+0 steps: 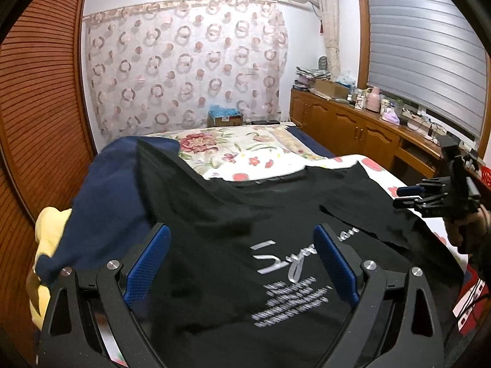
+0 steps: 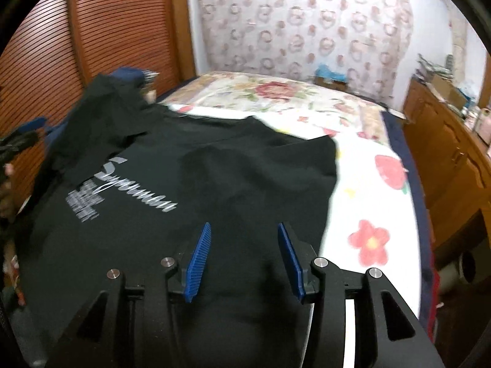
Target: Fold small clothes
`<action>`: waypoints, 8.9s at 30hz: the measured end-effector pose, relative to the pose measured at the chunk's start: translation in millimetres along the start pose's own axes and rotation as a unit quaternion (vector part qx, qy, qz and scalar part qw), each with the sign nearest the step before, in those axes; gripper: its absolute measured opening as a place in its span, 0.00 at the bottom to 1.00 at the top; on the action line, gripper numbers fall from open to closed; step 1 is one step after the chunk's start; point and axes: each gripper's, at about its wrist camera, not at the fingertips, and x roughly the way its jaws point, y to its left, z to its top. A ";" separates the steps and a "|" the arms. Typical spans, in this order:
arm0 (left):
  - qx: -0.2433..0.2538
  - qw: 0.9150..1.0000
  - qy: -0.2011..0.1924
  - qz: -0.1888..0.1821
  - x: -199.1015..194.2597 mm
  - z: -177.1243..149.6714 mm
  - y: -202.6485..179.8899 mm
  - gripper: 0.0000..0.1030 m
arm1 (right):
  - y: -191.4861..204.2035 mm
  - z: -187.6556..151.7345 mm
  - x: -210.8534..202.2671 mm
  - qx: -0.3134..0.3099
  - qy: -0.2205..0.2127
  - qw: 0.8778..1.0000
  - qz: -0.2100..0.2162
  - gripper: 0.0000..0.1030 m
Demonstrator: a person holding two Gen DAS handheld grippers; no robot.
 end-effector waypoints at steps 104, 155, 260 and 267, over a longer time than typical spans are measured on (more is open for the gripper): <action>-0.091 0.995 0.003 0.037 -107.3 -90.3 59.7 0.75 | -25.0 -95.6 -156.4 0.069 -0.059 0.996 0.026 0.47; -0.061 0.983 0.174 -0.029 11.3 -99.6 58.4 0.45 | -36.8 -60.7 -52.0 0.041 0.047 0.997 -0.033 0.58; 0.014 0.989 0.143 -0.020 96.3 -21.2 -11.6 0.79 | -102.0 37.0 -33.6 0.115 0.033 0.990 -0.069 0.52; -0.005 0.988 0.154 -0.017 103.1 -22.8 -12.9 0.79 | -90.9 47.4 -32.1 0.087 0.037 0.990 -0.101 0.52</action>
